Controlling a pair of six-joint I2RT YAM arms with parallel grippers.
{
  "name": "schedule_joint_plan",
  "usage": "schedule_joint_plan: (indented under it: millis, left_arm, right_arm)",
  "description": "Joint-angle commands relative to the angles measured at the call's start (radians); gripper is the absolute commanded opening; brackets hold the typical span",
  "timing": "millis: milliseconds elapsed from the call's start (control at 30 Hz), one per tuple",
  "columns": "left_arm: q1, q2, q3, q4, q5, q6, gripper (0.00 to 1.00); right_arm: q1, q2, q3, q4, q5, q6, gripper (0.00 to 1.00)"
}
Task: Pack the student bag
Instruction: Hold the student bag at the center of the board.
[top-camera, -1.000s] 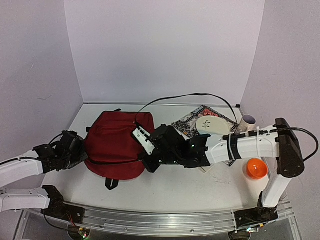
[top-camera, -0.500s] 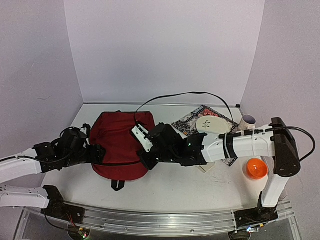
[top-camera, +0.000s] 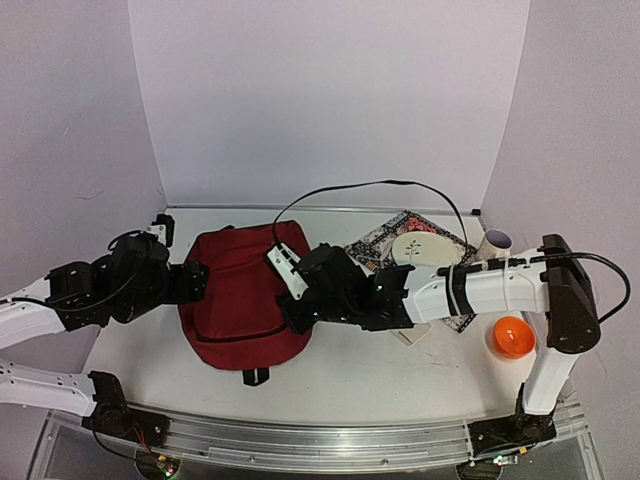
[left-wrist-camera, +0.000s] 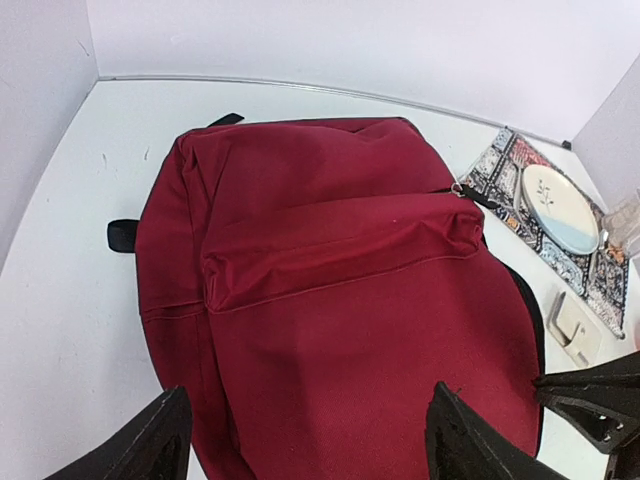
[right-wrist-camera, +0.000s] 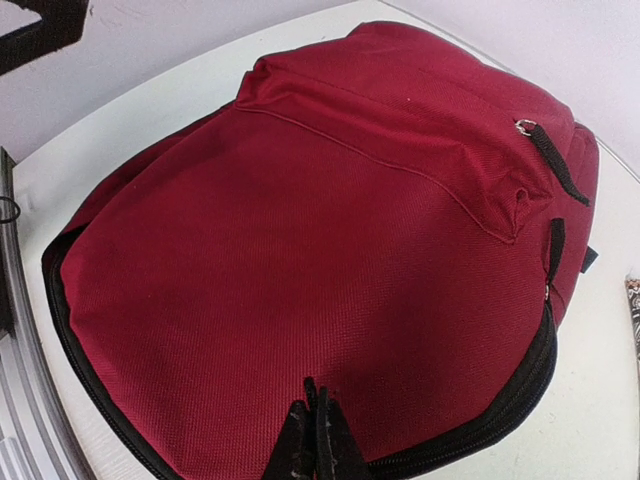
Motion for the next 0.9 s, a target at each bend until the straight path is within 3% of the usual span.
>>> schedule_joint_plan:
  millis: [0, 300, 700, 867]
  left_arm:
    - [-0.014, 0.093, 0.044, 0.024, 0.084, 0.114, 0.82]
    - [-0.135, 0.244, 0.029, 0.316, 0.307, 0.328, 0.82]
    - [-0.206, 0.439, 0.019, 0.472, 0.317, 0.490, 0.82]
    - [-0.220, 0.527, 0.025, 0.498, 0.258, 0.506, 0.82]
  right_arm:
    - [-0.022, -0.035, -0.023, 0.044, 0.035, 0.038, 0.00]
    - [-0.075, -0.056, -0.059, 0.061, -0.048, 0.084, 0.00]
    - [-0.113, -0.090, -0.110, 0.095, -0.114, 0.130, 0.00]
    - [-0.117, -0.094, -0.109, 0.099, -0.136, 0.137, 0.00]
